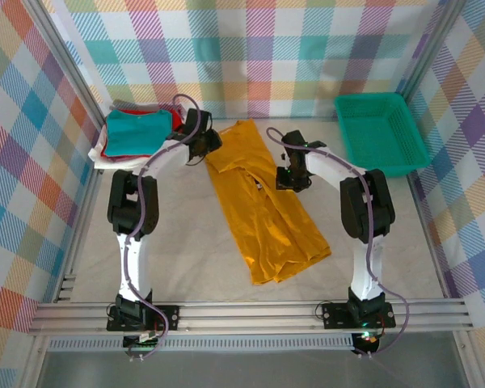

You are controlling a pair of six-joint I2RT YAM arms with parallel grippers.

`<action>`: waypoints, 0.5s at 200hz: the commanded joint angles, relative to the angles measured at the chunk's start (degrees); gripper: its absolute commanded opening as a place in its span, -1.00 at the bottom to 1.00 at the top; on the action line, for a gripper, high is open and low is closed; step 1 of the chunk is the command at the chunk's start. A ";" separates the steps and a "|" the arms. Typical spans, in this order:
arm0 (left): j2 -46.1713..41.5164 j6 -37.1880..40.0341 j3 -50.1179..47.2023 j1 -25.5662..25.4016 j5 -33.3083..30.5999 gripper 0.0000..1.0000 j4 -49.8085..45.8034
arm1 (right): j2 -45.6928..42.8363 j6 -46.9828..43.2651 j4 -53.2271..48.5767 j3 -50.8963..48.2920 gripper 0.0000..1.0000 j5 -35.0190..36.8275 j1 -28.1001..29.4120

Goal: Fold and stack the t-shirts

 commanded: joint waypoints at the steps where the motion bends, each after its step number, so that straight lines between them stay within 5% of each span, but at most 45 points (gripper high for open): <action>1: 7.23 -1.25 6.01 -0.08 -0.02 -0.48 -3.10 | 0.46 -1.50 0.41 -0.04 -0.45 -1.81 0.12; 52: 24.42 -3.42 28.18 0.26 6.76 -0.67 -12.21 | -2.65 7.48 6.93 -11.47 -0.51 -2.83 0.05; 100: 38.44 -5.18 47.71 0.36 15.84 -0.77 -10.92 | -5.40 24.07 25.17 -25.26 -0.49 -15.43 2.66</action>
